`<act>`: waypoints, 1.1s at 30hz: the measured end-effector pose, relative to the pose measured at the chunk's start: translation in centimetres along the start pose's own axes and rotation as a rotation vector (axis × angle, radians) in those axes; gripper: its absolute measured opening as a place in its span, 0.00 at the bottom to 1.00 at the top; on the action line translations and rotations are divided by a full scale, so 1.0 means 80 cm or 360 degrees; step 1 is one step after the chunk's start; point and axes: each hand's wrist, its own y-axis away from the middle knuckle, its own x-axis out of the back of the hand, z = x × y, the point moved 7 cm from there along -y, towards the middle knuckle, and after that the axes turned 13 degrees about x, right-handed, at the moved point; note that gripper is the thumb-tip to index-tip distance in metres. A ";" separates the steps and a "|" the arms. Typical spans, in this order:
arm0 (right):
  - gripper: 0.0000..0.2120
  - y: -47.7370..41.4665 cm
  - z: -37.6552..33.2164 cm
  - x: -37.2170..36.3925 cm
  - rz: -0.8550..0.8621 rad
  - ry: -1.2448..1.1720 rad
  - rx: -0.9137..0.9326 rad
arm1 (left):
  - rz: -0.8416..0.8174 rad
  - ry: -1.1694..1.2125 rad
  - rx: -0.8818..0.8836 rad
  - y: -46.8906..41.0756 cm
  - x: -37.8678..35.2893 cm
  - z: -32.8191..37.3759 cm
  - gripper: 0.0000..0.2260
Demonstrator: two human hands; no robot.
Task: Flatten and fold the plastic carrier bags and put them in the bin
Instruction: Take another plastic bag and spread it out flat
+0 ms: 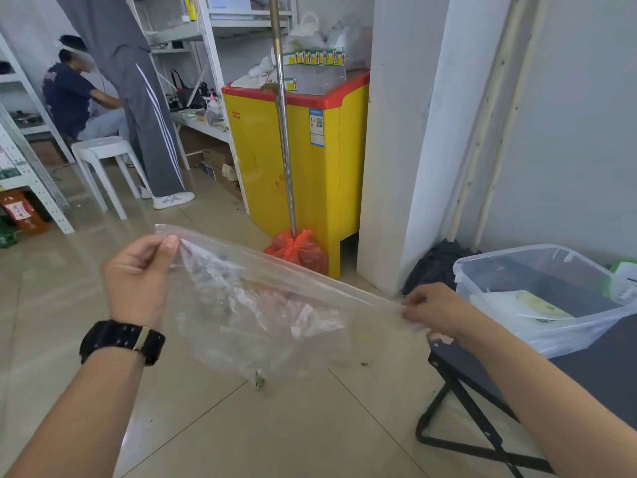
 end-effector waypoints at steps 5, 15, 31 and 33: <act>0.29 0.037 -0.104 -0.037 0.0241 -0.0152 0.0829 | -0.0755 -0.0393 -0.0220 0.067 -0.094 0.025 0.04; 0.06 0.012 -0.085 -0.002 0.0499 -0.0302 0.0736 | -0.1279 -0.1239 -0.0038 0.070 -0.120 -0.048 0.07; 0.05 0.038 -0.130 -0.040 0.0407 0.0344 0.1134 | -0.1003 -0.0898 -0.0222 0.110 -0.151 -0.013 0.06; 0.06 0.039 -0.135 -0.067 0.0219 0.0243 0.1174 | -0.1050 -0.0834 -0.0290 0.120 -0.161 -0.005 0.04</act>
